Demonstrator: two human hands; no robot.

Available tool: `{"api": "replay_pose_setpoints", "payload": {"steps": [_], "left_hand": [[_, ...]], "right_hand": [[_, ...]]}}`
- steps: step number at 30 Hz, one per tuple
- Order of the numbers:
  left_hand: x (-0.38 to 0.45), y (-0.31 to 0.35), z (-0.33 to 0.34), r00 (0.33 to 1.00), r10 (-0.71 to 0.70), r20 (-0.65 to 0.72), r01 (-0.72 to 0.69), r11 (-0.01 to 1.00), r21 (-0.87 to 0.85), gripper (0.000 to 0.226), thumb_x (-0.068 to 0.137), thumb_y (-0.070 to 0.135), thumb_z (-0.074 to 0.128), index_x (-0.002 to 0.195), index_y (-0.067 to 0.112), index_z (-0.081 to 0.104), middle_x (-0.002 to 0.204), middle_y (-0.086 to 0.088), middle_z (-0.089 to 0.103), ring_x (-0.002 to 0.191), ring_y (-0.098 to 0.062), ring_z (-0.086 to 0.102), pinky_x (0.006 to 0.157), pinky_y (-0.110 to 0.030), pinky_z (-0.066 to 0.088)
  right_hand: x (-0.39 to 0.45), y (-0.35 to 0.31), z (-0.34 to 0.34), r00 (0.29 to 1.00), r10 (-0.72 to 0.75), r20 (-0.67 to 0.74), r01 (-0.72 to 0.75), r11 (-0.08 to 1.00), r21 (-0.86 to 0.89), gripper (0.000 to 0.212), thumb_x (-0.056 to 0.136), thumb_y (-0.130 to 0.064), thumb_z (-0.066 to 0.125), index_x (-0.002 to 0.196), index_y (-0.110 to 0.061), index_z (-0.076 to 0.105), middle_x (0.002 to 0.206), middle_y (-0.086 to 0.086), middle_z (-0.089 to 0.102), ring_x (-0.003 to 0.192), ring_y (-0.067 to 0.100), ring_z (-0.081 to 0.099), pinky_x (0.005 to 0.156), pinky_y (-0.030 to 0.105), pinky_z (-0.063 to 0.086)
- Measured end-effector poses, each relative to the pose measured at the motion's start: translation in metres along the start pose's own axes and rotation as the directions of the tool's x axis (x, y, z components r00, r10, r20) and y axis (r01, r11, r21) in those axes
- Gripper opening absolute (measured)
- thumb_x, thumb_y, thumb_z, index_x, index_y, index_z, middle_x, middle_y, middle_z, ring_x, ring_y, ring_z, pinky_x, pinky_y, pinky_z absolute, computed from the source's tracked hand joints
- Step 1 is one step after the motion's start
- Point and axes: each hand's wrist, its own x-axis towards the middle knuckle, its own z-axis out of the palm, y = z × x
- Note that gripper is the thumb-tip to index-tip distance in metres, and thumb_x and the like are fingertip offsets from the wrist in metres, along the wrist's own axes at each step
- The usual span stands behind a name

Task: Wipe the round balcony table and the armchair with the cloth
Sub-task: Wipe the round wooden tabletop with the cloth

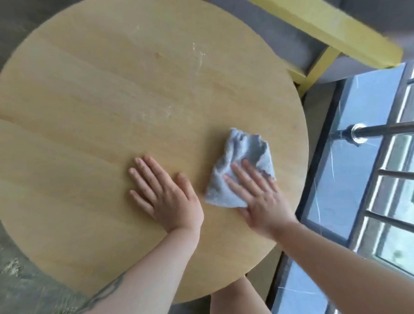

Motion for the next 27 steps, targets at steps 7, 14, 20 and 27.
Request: {"api": "replay_pose_setpoints", "payload": {"steps": [7, 14, 20, 27], "left_hand": [[-0.002, 0.001, 0.004, 1.000, -0.018, -0.023, 0.020, 0.996, 0.088, 0.071, 0.090, 0.040, 0.029, 0.152, 0.007, 0.015, 0.160, -0.010, 0.013, 0.147, -0.027, 0.010, 0.116, -0.050, 0.009], [-0.001, 0.005, 0.006, 1.000, 0.000, -0.029, 0.004, 0.990, 0.144, 0.070, 0.091, 0.038, 0.029, 0.151, 0.003, 0.018, 0.158, -0.014, 0.016, 0.146, -0.030, 0.013, 0.115, -0.050, 0.009], [0.002, 0.000, 0.006, 0.999, 0.027, -0.029, -0.023, 0.988, 0.155, 0.070, 0.091, 0.039, 0.029, 0.151, 0.003, 0.018, 0.158, -0.014, 0.016, 0.146, -0.030, 0.013, 0.114, -0.049, 0.008], [0.003, -0.002, 0.001, 1.000, 0.003, -0.013, -0.003, 1.000, 0.002, 0.073, 0.090, 0.044, 0.032, 0.152, 0.010, 0.019, 0.159, -0.008, 0.015, 0.146, -0.023, 0.010, 0.115, -0.043, 0.002]], "right_hand": [[0.091, 0.007, -0.026, 0.724, 0.680, -0.113, -0.640, 0.724, 0.258, 0.070, 0.093, -0.037, 0.027, 0.152, -0.025, -0.008, 0.160, 0.003, -0.011, 0.147, 0.025, -0.012, 0.119, 0.044, -0.006], [0.127, 0.075, -0.050, 0.908, 0.374, -0.189, -0.353, 0.926, 0.137, 0.065, 0.094, -0.038, 0.029, 0.152, -0.031, 0.002, 0.161, -0.002, 0.002, 0.148, 0.021, -0.001, 0.120, 0.044, 0.004], [0.197, 0.054, -0.075, 0.995, -0.016, -0.098, 0.022, 0.998, 0.067, 0.067, 0.096, -0.031, 0.041, 0.153, -0.029, 0.005, 0.161, 0.000, 0.001, 0.148, 0.022, -0.003, 0.118, 0.043, -0.001], [0.131, 0.008, -0.043, 0.809, 0.542, -0.228, -0.485, 0.835, 0.260, 0.070, 0.092, -0.030, 0.037, 0.154, -0.022, 0.007, 0.161, 0.004, 0.001, 0.148, 0.024, -0.003, 0.120, 0.044, 0.000]]}}
